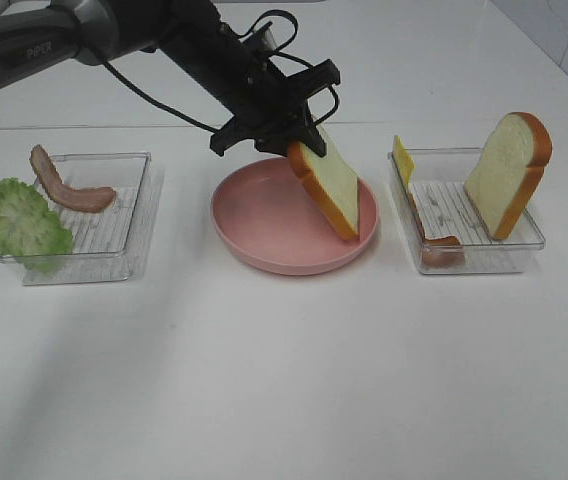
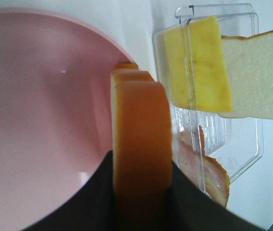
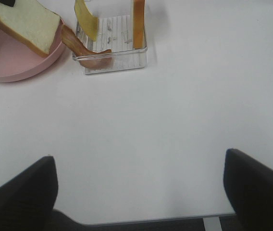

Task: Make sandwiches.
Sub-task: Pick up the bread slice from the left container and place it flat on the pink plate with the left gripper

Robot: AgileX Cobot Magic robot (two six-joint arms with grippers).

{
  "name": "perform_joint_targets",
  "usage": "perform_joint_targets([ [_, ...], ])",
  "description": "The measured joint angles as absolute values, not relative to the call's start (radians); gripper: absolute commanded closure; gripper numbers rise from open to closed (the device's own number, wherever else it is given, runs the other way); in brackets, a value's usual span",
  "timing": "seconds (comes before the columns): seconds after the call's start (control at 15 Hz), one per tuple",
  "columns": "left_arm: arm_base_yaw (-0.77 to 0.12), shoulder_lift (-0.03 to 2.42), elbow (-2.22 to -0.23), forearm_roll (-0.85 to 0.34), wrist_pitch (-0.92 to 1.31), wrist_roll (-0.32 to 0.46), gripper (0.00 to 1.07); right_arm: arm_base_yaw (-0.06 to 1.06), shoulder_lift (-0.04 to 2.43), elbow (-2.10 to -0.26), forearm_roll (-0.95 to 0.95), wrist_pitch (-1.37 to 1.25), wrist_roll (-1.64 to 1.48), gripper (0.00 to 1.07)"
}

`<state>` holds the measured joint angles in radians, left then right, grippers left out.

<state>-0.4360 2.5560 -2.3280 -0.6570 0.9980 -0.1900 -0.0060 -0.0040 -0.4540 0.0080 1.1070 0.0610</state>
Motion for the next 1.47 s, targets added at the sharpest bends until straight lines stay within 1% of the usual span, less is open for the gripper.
perform_joint_targets([
  [0.07, -0.435, 2.561, -2.328, -0.658, 1.013, -0.213, 1.07, -0.006, -0.004, -0.454, 0.008, 1.107, 0.061, 0.18],
  [0.33, -0.435, 2.575, -2.328, -0.648, 1.023, -0.23, 1.07, -0.006, -0.004, -0.454, 0.008, 1.107, 0.061, 0.18],
  [0.47, -0.435, 2.575, -2.328, -0.633, 1.023, -0.237, 0.99, -0.006, -0.004, -0.454, 0.008, 1.107, 0.061, 0.18],
  [0.53, -0.435, 2.575, -2.328, -0.627, 1.024, -0.241, 0.81, -0.006, -0.004, -0.454, 0.008, 1.107, 0.061, 0.18],
  [0.6, -0.435, 2.575, -2.328, -0.614, 1.024, -0.246, 0.56, -0.006, -0.004, -0.454, 0.008, 1.107, 0.061, 0.18],
  [0.67, -0.436, 2.577, -2.328, -0.594, 1.028, -0.246, 0.24, -0.006, -0.004, -0.454, 0.008, 1.107, 0.061, 0.18],
  [0.73, -0.436, 2.581, -2.328, -0.577, 1.033, -0.249, 0.05, -0.006, -0.004, -0.454, 0.008, 1.107, 0.061, 0.18],
  [0.93, -0.436, 2.582, -2.328, -0.555, 1.058, -0.261, 0.05, -0.006, -0.004, -0.454, 0.008, 1.107, 0.061, 0.18],
  [1.13, -0.436, 2.587, -2.404, -0.419, 1.175, -0.301, 0.05, -0.006, -0.004, -0.454, 0.008, 1.107, 0.061, 0.18],
  [1.2, -0.436, 2.587, -2.423, -0.398, 1.194, -0.307, 0.05, -0.006, -0.004, -0.454, 0.008, 1.107, 0.061, 0.18],
  [1.33, -0.436, 2.585, -2.562, -0.295, 1.208, -0.321, 0.05, -0.006, -0.004, -0.454, 0.008, 1.107, 0.061, 0.18],
  [1.47, -0.436, 2.558, -2.61, -0.257, 1.209, -0.334, 0.05, -0.006, -0.004, -0.454, 0.008, 1.107, 0.061, 0.18],
])
